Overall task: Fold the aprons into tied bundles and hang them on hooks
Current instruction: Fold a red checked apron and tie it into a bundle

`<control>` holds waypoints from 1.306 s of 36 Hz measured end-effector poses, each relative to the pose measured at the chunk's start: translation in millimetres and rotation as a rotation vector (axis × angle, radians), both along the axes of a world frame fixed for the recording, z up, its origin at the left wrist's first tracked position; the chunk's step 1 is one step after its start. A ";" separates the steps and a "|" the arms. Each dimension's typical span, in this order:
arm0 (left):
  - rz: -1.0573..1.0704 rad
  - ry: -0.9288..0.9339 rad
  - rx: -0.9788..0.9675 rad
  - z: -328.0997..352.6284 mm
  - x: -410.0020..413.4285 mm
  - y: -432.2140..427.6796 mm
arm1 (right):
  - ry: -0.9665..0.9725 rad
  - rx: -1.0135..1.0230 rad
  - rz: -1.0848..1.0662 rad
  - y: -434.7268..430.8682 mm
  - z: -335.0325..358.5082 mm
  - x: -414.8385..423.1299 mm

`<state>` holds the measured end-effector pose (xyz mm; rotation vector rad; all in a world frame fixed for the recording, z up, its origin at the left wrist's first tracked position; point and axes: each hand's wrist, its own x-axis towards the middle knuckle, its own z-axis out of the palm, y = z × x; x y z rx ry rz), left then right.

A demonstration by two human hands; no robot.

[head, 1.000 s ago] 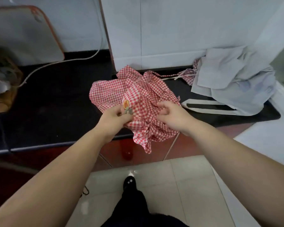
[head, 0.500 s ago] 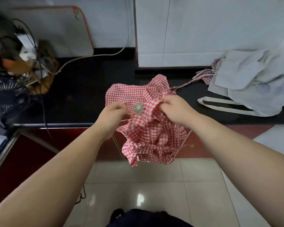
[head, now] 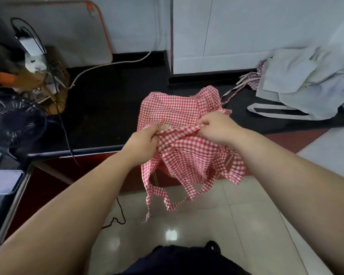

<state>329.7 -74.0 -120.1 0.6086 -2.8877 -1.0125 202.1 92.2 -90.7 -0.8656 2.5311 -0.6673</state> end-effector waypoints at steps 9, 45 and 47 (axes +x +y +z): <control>-0.265 -0.117 -0.142 3.1 10.1 -29.0 | 0.194 -0.220 -0.284 0.0 -2.1 18.2; -0.013 0.222 0.338 7.1 -0.9 -14.7 | 0.277 -0.039 -0.496 4.9 -15.5 35.5; -0.054 0.235 0.385 19.3 -3.0 -7.7 | 0.017 -0.136 -0.451 -3.0 -14.7 42.7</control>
